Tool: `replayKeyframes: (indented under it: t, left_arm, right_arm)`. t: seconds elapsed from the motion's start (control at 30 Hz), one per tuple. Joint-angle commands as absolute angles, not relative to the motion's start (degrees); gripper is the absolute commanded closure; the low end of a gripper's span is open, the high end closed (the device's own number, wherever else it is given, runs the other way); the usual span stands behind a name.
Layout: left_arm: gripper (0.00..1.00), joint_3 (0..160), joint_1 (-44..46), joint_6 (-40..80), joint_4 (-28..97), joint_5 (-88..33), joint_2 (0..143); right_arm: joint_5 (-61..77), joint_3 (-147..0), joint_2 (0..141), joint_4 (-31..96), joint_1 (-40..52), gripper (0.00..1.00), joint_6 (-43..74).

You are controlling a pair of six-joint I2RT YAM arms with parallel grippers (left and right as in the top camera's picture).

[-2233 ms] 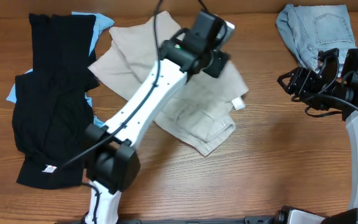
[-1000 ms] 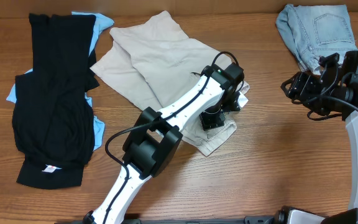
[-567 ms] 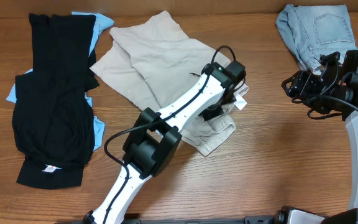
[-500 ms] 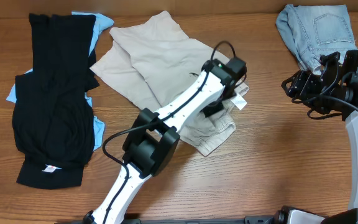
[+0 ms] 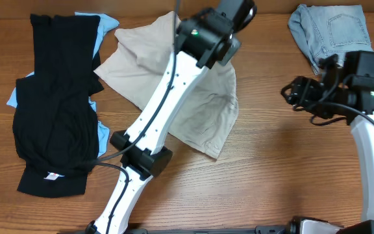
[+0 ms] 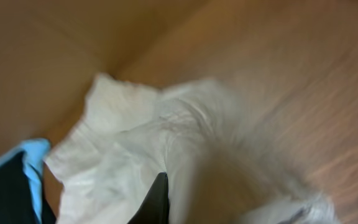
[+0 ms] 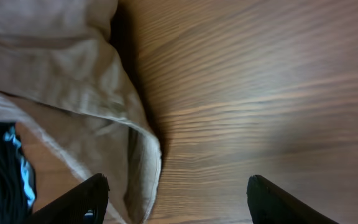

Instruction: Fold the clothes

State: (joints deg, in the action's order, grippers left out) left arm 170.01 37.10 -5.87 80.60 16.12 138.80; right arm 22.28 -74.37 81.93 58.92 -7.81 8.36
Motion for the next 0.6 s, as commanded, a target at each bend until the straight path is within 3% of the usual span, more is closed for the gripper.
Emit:
replayKeyframes:
  t: [0.0,0.33,0.57]
  left_arm:
    - [0.96,178.9,37.5,-4.0,79.4,16.9,138.2]
    - [0.96,180.0,37.5,-4.1,72.9,19.2,135.8]
    - [0.96,180.0,37.1,-4.3,71.0,23.1,134.5]
  right_arm:
    - [22.5,-76.1,84.2,57.4,-4.2,0.25,9.3]
    - [22.5,-76.1,94.4,49.8,5.8,0.24,21.5]
    - [20.4,-76.1,101.0,47.1,6.3,0.24,29.0]
